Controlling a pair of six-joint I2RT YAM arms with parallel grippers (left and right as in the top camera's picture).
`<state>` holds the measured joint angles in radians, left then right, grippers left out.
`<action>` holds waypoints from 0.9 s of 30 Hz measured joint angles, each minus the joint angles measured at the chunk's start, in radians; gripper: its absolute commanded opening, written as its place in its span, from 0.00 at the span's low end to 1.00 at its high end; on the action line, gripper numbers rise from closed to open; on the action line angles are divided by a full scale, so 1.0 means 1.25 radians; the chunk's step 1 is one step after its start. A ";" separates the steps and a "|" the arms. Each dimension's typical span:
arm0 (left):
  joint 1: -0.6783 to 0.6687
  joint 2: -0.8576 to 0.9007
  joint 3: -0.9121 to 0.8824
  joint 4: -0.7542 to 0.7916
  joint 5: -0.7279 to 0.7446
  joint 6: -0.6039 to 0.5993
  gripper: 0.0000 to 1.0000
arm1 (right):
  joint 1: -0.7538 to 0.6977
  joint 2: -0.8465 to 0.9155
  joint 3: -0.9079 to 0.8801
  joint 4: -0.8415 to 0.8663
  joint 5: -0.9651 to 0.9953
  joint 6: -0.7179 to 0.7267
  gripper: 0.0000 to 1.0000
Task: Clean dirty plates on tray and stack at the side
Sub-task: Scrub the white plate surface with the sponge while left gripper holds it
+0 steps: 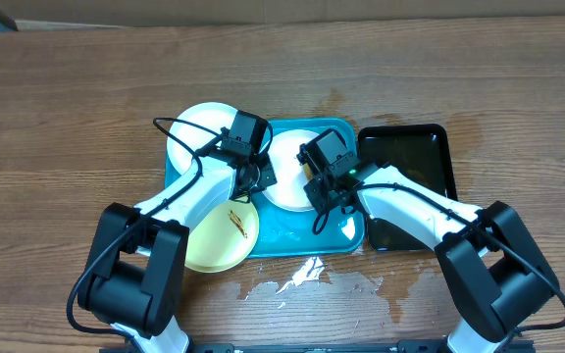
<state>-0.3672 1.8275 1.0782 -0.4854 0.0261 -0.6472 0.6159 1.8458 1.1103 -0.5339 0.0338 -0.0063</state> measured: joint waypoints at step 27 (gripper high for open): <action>0.000 0.000 0.000 0.003 0.043 0.102 0.04 | -0.003 0.014 -0.004 0.039 0.125 -0.001 0.04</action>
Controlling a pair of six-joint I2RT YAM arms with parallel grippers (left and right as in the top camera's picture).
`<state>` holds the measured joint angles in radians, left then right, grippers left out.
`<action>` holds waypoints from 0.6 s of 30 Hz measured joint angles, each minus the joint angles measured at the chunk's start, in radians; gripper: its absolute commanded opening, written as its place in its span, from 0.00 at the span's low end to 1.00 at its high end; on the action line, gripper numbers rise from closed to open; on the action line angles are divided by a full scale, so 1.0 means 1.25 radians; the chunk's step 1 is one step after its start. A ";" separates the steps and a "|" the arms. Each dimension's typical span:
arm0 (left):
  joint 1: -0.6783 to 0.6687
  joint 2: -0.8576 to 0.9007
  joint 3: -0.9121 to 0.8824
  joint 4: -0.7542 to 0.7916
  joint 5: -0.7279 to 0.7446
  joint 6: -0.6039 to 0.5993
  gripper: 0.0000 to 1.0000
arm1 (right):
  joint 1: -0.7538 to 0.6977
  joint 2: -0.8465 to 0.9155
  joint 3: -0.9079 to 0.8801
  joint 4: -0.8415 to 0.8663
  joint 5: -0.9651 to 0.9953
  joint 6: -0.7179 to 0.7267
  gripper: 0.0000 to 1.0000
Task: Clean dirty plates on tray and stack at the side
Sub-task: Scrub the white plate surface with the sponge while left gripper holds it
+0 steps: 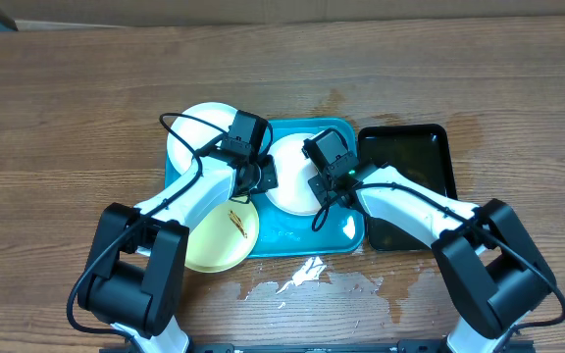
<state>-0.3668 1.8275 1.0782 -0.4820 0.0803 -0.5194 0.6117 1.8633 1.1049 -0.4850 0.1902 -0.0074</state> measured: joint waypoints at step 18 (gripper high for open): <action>0.000 0.000 0.000 -0.003 0.014 0.021 0.04 | -0.052 0.039 0.000 0.131 -0.015 -0.082 0.04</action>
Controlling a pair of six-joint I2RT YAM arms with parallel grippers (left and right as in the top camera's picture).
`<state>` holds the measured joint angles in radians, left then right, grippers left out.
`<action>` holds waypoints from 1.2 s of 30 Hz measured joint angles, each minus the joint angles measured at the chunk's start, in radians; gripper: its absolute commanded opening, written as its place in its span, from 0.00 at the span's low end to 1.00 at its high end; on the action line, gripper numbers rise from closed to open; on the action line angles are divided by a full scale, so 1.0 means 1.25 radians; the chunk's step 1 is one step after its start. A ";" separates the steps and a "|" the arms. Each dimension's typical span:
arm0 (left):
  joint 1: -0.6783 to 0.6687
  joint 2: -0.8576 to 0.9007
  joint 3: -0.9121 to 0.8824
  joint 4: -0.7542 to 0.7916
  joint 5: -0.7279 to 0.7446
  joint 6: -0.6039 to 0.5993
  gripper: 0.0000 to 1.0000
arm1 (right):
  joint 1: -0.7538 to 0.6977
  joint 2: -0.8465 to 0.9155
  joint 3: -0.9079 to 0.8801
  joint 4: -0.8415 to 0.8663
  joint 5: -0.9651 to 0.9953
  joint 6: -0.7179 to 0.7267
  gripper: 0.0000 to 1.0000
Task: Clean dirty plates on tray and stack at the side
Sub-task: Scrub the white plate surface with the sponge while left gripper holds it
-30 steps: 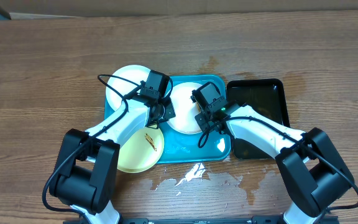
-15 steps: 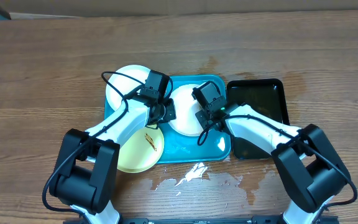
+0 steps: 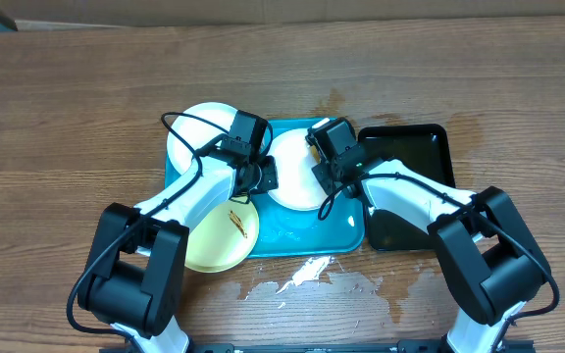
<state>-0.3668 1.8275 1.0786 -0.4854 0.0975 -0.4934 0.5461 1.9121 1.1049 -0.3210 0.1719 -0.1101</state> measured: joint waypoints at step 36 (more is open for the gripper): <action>0.000 0.000 0.000 -0.001 0.004 0.005 0.04 | -0.056 0.051 -0.002 0.251 -0.169 -0.041 0.04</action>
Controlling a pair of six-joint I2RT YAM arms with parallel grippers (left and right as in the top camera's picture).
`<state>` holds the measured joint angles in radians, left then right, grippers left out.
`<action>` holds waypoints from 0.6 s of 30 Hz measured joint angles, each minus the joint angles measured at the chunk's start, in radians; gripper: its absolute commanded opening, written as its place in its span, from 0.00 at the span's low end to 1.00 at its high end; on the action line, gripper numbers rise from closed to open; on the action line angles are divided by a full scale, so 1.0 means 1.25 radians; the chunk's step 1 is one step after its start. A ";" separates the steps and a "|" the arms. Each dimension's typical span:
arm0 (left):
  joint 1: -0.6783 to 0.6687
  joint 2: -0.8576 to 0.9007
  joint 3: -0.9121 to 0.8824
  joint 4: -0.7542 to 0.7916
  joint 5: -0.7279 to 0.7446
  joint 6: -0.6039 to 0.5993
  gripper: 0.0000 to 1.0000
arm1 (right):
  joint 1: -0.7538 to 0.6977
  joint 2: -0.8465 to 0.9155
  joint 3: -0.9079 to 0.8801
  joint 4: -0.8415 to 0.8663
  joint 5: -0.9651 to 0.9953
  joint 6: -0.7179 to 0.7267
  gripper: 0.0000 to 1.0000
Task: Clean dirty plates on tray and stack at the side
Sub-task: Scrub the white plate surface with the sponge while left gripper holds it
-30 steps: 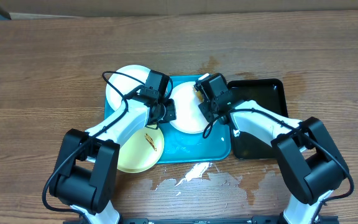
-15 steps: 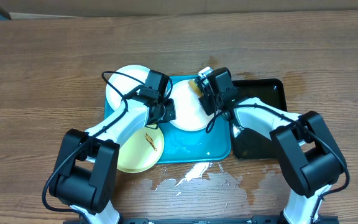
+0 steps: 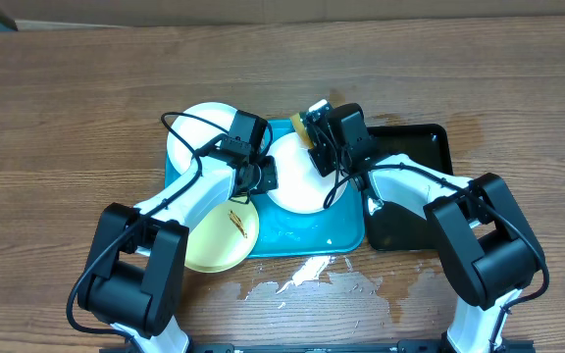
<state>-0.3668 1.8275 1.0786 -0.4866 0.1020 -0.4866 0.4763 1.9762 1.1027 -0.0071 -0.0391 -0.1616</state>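
Observation:
A white plate [image 3: 297,188] lies on the teal tray [image 3: 307,235]. My left gripper [image 3: 266,175] sits at that plate's left rim and looks shut on it. Over the far rim of the plate my right gripper [image 3: 315,130] is shut on a tan sponge [image 3: 311,122]. A second white plate [image 3: 197,132] rests at the tray's far left corner, partly off it. A yellow plate [image 3: 214,245] with a brown streak of dirt lies over the tray's near left corner.
A black tray [image 3: 415,157] stands right of the teal one, under my right arm. A whitish wet spill [image 3: 302,275] marks the wooden table in front of the teal tray. Cables loop from both wrists.
My right gripper has moved from the plate's upper right part to its far rim, and the sponge now shows beyond the fingers. The left gripper and all the plates are where they were.
My right gripper was first over the right side of the white plate on the tray, with the left gripper at the plate's left rim. At each later moment the right gripper stood farther back on the plate, and now at its far rim. The left held still.

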 measured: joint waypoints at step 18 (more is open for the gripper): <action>0.000 0.000 0.000 -0.005 0.012 0.016 0.04 | -0.004 -0.105 0.003 -0.075 -0.026 0.000 0.04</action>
<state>-0.3672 1.8275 1.0786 -0.4931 0.1165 -0.4671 0.4717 1.8450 1.1069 -0.1009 -0.0715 -0.1619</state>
